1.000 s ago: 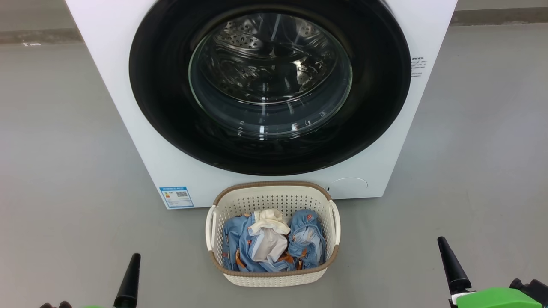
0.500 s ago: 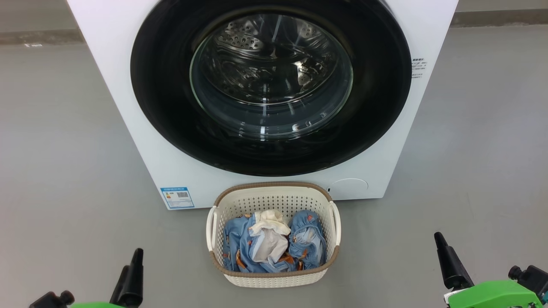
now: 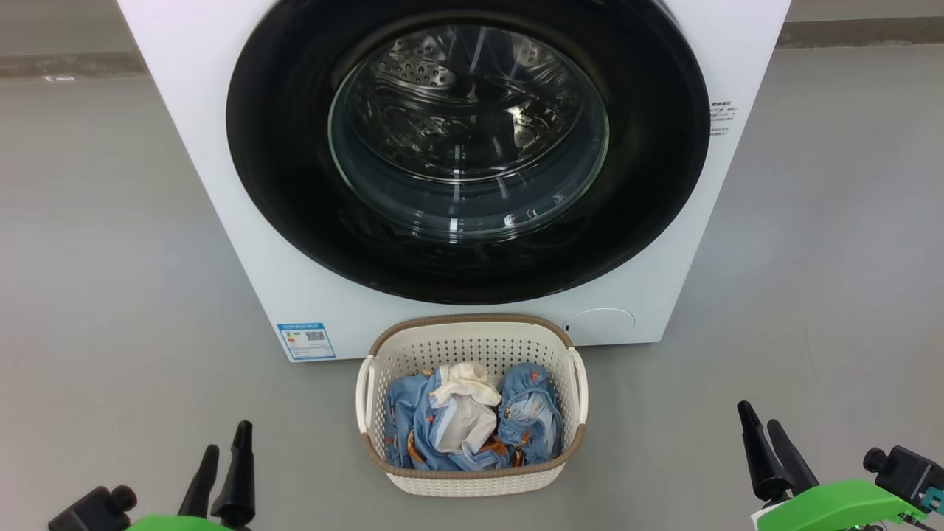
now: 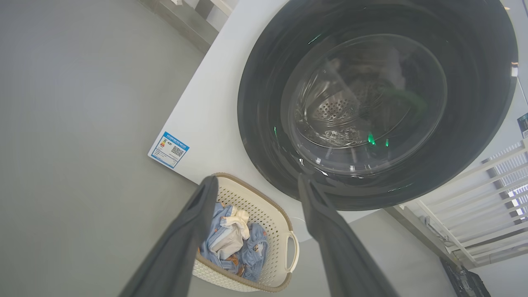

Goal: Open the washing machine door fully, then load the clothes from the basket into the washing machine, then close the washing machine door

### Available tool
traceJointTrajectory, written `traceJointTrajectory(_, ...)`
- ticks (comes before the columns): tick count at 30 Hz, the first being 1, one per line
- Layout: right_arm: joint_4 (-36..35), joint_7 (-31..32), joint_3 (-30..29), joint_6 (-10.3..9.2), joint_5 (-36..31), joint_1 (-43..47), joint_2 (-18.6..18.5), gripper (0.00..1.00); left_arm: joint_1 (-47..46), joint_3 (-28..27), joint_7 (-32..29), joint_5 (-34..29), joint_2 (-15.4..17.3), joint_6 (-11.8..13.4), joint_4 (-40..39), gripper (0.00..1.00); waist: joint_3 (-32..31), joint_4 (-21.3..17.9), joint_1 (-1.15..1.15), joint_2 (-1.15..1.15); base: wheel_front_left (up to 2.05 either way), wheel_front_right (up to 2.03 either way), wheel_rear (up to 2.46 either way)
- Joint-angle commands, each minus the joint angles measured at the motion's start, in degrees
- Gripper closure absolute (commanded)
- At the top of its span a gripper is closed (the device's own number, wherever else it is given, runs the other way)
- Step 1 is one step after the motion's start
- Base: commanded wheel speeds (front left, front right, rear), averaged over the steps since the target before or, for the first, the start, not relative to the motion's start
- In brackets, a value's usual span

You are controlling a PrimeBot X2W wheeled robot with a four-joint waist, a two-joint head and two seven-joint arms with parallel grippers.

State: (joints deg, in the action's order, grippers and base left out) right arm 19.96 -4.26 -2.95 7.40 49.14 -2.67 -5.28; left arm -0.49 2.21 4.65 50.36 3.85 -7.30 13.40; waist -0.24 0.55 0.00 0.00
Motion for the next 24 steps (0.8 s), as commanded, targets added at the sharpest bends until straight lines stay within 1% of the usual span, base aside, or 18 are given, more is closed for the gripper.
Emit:
traceJointTrajectory(1, -1.2, -0.9, 1.0, 0.05, -2.1, -2.5, -0.9, 0.0, -2.7, -0.8, 1.0, -1.8, 1.1, -0.1, -1.8, 0.0, 0.0, 0.0, 0.0, 0.0, 0.0, 0.0, 0.0)
traceJointTrajectory(24, -1.6, -4.0, 2.5, 0.07, -16.5, -3.3, -2.3, 0.0, -3.3, 0.8, 4.8, -16.3, 2.3, -0.1, -3.3, 0.0, -0.1, 0.0, 0.0, 0.0, 0.0, 0.0, 0.0)
